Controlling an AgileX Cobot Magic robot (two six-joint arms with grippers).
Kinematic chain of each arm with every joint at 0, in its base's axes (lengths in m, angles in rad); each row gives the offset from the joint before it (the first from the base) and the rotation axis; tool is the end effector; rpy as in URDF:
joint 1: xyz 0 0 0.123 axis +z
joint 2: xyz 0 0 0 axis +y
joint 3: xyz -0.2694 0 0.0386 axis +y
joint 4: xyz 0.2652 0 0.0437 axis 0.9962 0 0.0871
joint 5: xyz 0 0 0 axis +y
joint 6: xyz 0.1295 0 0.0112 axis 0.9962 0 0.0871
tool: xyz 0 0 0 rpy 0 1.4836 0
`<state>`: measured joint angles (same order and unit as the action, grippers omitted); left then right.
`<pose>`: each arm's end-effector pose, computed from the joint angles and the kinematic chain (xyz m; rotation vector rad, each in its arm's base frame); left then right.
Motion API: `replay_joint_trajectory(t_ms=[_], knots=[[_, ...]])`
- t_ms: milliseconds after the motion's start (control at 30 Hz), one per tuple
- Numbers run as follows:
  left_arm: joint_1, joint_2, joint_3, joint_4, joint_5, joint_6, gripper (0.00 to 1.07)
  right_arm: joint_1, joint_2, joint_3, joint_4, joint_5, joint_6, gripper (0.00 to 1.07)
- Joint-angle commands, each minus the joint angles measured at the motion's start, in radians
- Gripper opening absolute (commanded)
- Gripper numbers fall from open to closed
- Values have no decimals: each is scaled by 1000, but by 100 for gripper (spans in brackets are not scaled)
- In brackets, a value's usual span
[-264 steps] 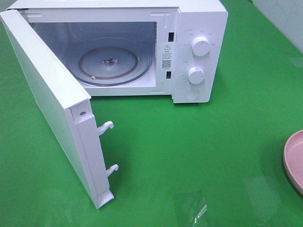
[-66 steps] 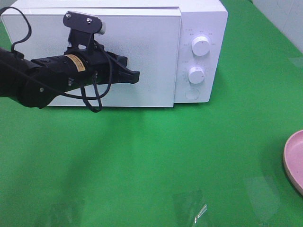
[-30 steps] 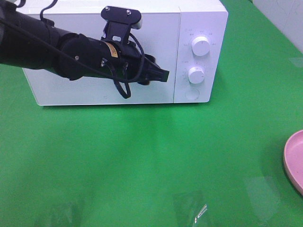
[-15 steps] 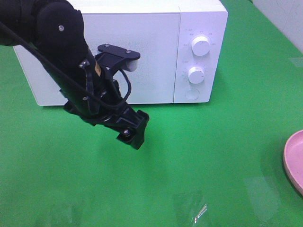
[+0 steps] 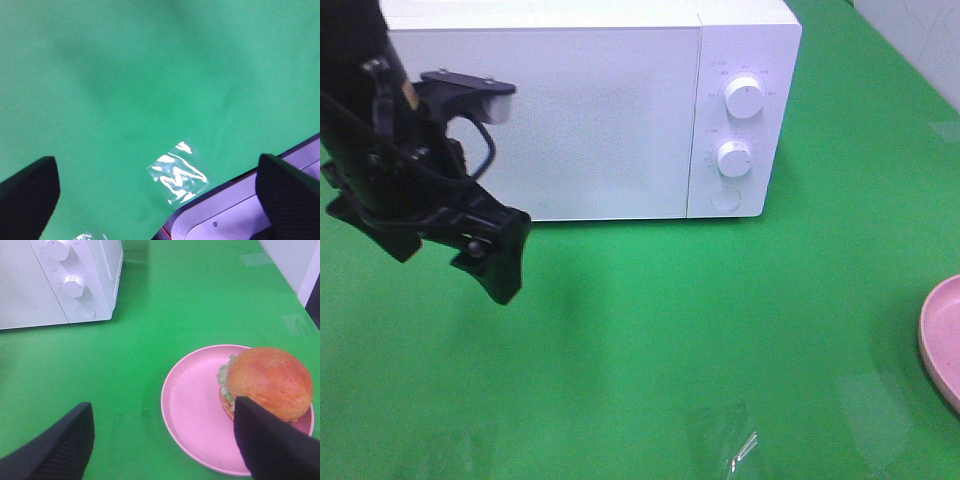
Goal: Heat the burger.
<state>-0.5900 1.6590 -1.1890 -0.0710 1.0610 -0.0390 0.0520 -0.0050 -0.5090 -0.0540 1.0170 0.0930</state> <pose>0.2738 -0.1930 0.1781 0.7812 2.9347 -0.1524 0.0589 -0.0029 0.2762 0.0422 1.9852 0.0299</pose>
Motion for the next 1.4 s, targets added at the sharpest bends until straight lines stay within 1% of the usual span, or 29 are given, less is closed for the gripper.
replay_joint_trajectory(t_ms=[33,67,100,133,167,200,233,267,300,333,367,400,433,500,533,567,600,633,667,733,833,867,967,1000,1100,1200,1233,1267,1400], knots=[[110,-64,-5,-8,50,26,99,-6,-24,1,-1,-14,-11,76],[110,-64,-5,-8,50,26,99,-6,-24,1,-1,-14,-11,76],[188,-96,-5,-13,70,44,99,-6,-24,1,-1,-14,-11,76],[188,-96,-5,-13,70,44,99,-6,-24,1,-1,-14,-11,76],[253,-122,-5,-20,84,60,99,-6,-24,1,-1,-14,-11,76],[253,-122,-5,-20,84,60,99,-6,-24,1,-1,-14,-11,76],[289,-137,-5,-23,90,72,99,-6,-24,1,-1,-14,-11,76],[351,-163,-5,-36,103,90,99,-6,-24,1,-1,-14,-11,76],[351,-163,-5,-36,103,90,99,-6,-24,1,-1,-14,-11,76],[410,-193,9,-56,113,107,99,-6,-24,1,-1,-14,-11,76],[410,-193,9,-56,113,107,99,-6,-24,1,-1,-14,-11,76],[453,-235,39,-68,114,128,99,-6,-24,1,-1,-14,-11,76],[453,-235,39,-68,114,128,99,-6,-24,1,-1,-14,-11,76],[510,-304,114,-68,90,149,99,-6,-24,1,-1,-14,-11,76],[510,-304,114,-68,90,149,99,-6,-24,1,-1,-14,-11,76],[546,-351,176,-69,81,149,99,-6,-24,1,-1,-14,-11,76],[546,-351,176,-69,81,149,99,-6,-24,1,-1,-14,-11,76],[571,-407,234,-66,76,149,99,-6,-24,1,-1,-14,-11,76],[571,-407,234,-66,76,149,99,-6,-24,1,-1,-14,-11,76],[584,-517,325,-48,69,161,99,-6,-24,1,-1,-14,-11,76],[584,-541,349,-44,67,172,99,-6,-24,1,-1,-14,-11,76],[584,-607,398,-41,53,190,99,-6,-24,1,-1,-14,-11,76],[584,-673,442,-41,34,199,99,-6,-24,1,-1,-14,-11,76],[584,-765,506,-39,8,212,99,-6,-24,1,-1,-14,-11,76],[584,-790,523,-39,6,216,99,-6,-24,1,-1,-14,-11,76],[584,-906,601,-39,-13,224,99,-6,-24,1,-1,-14,-11,76],[584,-906,601,-39,-13,224,99,-6,-24,1,-1,-14,-11,76],[584,-964,633,-39,-21,224,98,-6,-24,1,-1,-14,-11,76],[584,-1064,681,-29,-29,224,98,-6,-24,1,-1,-14,-11,76]])
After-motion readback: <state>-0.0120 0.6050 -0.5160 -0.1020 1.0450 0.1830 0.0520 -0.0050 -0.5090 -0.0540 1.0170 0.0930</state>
